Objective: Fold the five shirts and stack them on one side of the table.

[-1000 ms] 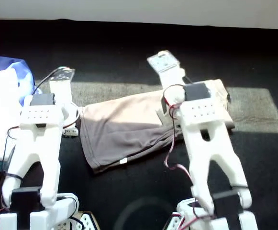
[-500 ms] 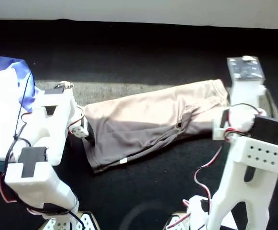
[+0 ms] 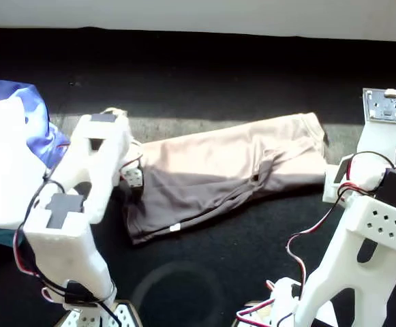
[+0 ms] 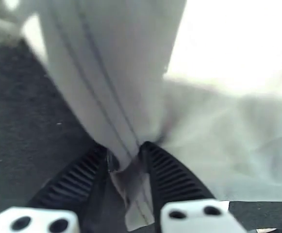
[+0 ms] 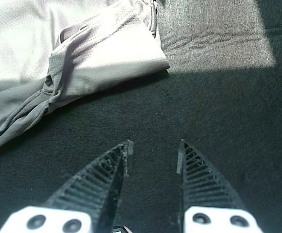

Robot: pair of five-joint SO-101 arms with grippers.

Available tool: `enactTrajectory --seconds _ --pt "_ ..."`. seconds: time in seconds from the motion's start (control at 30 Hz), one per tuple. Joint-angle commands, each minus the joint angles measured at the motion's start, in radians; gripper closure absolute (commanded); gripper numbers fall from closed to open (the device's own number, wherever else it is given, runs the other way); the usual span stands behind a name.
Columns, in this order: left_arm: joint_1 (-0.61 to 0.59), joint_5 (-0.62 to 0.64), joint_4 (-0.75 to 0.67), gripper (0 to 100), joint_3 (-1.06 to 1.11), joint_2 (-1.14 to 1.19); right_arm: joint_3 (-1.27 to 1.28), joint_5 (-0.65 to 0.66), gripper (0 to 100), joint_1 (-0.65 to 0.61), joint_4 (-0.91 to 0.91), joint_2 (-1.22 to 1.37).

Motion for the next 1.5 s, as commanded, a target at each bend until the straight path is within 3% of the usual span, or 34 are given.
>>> enactTrajectory --seconds 0.0,0.17,0.37,0.5,0.83,1.23,1.47 --pt "-0.005 0.012 0.000 99 -0.027 0.015 0.005 0.002 84.4 0.018 0.001 -0.030" --pt "-0.085 0.003 0.011 99 -0.062 0.008 0.160 0.002 87.8 0.102 -0.090 -0.036" --pt "-0.260 -0.123 0.166 99 -0.323 0.021 0.605 0.063 86.7 0.186 -0.440 -0.036" --pt "-0.272 -0.172 0.270 99 -0.467 0.021 0.832 0.097 86.1 0.194 -0.622 -0.036" --pt "0.036 -0.169 0.411 99 -0.503 0.008 1.187 0.092 86.1 0.205 -1.044 -0.036" --pt "0.479 -0.169 0.466 99 -0.921 0.021 1.198 0.092 86.1 0.205 -1.047 -0.036" --pt "0.622 -0.169 0.384 99 -1.013 0.022 1.198 0.092 86.1 0.203 -1.047 -0.036"
